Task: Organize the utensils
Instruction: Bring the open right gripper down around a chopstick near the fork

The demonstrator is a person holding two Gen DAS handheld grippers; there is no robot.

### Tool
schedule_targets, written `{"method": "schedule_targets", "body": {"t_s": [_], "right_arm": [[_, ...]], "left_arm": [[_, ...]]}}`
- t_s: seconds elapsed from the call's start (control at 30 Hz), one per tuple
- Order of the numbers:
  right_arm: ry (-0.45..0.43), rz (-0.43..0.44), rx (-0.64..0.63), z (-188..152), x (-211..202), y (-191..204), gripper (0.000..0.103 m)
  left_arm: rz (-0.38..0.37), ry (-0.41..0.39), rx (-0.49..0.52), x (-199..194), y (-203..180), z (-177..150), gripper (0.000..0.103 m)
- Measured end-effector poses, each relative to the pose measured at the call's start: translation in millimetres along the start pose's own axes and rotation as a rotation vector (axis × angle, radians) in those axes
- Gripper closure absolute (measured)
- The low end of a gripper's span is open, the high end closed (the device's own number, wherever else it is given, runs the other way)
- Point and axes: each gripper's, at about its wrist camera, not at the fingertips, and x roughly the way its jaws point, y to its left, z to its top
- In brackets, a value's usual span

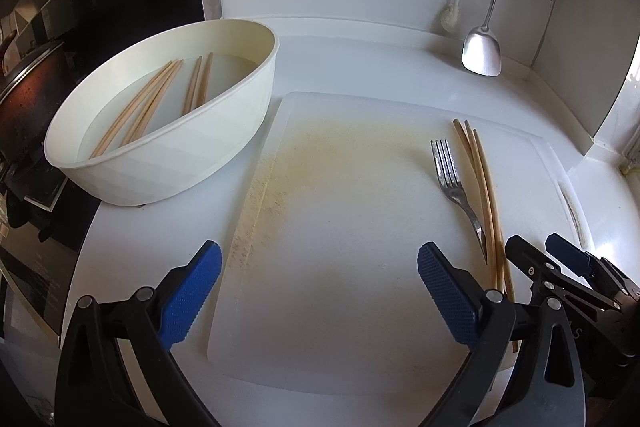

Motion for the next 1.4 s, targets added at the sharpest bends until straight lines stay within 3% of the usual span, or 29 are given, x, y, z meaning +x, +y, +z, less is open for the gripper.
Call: {"method": "schedule_targets", "body": {"t_s": [0.43, 0.87, 1.13, 1.4], "right_arm": [[0.029, -0.056, -0.077, -0.7, 6.0, 9.9, 0.041], [-0.014, -0.075, -0.105, 5.3, 17.2, 7.2, 0.042], [-0.037, -0.081, -0.093, 4.2, 14.7, -3.7, 0.061], [-0.055, -0.092, -0.063, 4.2, 14.3, -18.7, 0.07]], "left_arm": [[0.001, 0.007, -0.003, 2.0, -3.4, 0.4, 0.006], [-0.041, 0.018, 0.001, 6.4, -13.7, 0.6, 0.006], [-0.09, 0.033, 0.007, 16.2, -30.0, 4.7, 0.006], [-0.111, 0.05, 0.019, 29.9, -44.5, 8.3, 0.006]]}}
